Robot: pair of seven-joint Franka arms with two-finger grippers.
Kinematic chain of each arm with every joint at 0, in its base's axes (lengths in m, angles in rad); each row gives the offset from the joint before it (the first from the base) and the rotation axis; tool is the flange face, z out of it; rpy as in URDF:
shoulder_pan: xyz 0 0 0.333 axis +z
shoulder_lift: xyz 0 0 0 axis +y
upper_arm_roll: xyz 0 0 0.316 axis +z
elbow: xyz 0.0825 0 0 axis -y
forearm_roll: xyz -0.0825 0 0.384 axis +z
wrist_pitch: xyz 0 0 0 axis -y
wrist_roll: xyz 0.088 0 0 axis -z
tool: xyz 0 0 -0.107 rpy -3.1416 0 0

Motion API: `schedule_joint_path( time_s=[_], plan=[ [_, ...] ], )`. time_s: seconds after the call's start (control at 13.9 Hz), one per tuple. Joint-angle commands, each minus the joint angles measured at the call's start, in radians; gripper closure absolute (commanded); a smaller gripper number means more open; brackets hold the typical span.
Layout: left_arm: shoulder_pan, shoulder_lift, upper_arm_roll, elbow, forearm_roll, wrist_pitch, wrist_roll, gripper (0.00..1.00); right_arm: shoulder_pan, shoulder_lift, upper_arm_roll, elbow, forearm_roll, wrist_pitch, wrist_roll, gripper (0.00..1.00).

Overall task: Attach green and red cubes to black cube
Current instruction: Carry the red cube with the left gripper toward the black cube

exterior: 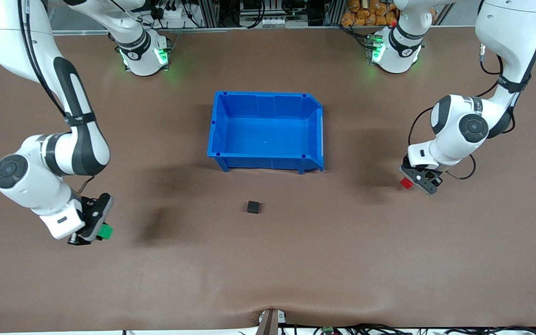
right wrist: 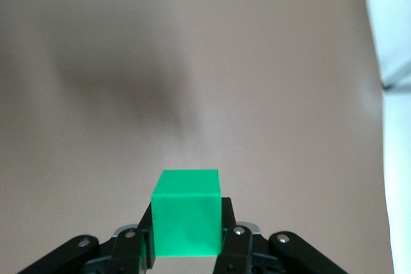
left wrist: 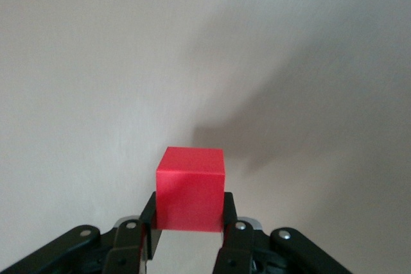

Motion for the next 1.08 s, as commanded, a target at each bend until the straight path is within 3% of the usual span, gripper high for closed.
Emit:
schedule_joint_path(
  time_s=[0.0,0.22,0.65,1.01],
  plan=[
    [-0.092,0.030,-0.002,0.175,0.016,-0.175,0.004,1.00,0.012,0.063,0.037,0.119,0.020,-0.090,-0.107,1.00],
    [-0.187,0.127,0.000,0.405,0.018,-0.365,0.007,1.00,0.015,0.064,0.067,0.119,0.024,-0.179,-0.104,1.00],
    [-0.385,0.317,0.010,0.728,0.024,-0.487,0.007,1.00,0.022,0.064,0.068,0.117,0.035,-0.179,0.012,1.00],
    [-0.503,0.463,0.044,0.897,0.018,-0.492,-0.001,1.00,0.042,0.064,0.067,0.117,0.061,-0.173,0.019,1.00]
  ],
)
